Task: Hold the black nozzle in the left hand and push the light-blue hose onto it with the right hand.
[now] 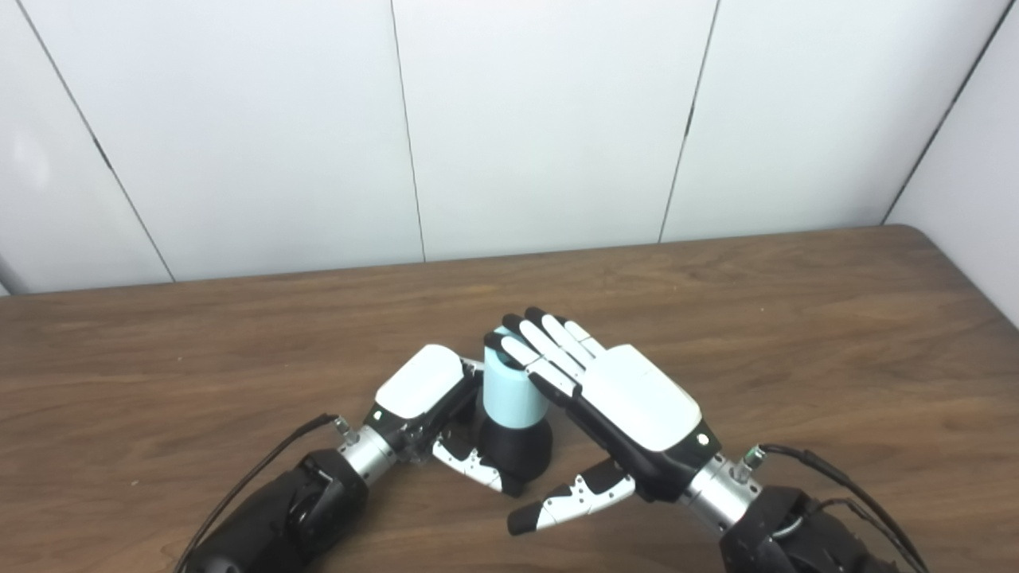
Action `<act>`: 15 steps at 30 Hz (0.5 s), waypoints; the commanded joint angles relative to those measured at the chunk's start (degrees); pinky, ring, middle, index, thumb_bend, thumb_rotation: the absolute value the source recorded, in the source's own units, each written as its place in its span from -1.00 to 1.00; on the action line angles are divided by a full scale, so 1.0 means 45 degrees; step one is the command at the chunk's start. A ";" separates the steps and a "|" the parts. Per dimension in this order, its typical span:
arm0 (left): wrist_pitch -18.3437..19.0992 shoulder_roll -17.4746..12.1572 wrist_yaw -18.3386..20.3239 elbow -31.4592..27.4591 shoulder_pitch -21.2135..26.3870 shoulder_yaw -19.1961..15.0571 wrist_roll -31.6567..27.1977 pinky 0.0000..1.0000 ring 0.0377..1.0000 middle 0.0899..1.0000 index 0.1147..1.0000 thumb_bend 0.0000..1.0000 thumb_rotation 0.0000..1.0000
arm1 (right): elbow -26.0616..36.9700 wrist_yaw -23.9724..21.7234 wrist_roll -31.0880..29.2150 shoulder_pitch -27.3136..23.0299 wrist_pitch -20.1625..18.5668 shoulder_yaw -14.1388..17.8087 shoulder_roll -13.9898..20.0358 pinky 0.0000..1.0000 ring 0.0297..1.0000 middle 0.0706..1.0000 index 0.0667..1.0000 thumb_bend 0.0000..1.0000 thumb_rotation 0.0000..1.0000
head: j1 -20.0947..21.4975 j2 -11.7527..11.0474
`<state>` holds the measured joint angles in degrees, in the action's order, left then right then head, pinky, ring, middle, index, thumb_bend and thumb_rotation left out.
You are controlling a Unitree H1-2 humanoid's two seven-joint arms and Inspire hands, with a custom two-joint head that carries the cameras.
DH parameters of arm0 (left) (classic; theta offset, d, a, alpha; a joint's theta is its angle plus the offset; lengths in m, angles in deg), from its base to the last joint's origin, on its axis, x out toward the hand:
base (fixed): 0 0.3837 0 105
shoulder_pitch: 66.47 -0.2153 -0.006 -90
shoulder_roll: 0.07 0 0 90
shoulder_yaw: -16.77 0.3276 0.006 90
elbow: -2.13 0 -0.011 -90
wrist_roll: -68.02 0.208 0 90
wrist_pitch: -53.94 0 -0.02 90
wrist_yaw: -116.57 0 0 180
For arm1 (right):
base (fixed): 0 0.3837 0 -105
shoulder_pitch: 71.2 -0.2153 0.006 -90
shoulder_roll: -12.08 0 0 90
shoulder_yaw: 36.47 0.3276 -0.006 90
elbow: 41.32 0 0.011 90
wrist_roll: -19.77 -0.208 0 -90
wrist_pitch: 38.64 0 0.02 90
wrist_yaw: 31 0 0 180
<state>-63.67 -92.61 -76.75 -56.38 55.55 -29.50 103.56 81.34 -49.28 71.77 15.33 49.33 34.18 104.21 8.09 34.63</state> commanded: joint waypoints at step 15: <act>0.0452 0.0268 0.3489 0.2328 -0.2720 0.2097 0.1177 -0.30 -0.27 -0.25 -0.05 0.03 -1.00 | -0.1026 -0.1445 0.0669 0.0497 0.0363 -0.0701 0.0826 1.00 1.00 0.97 0.86 0.74 0.72 | 0.0054 0.0020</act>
<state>-63.69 -92.55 -76.73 -56.19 55.64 -29.50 103.54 80.22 -48.83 72.19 15.11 49.78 34.11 104.44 8.26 34.72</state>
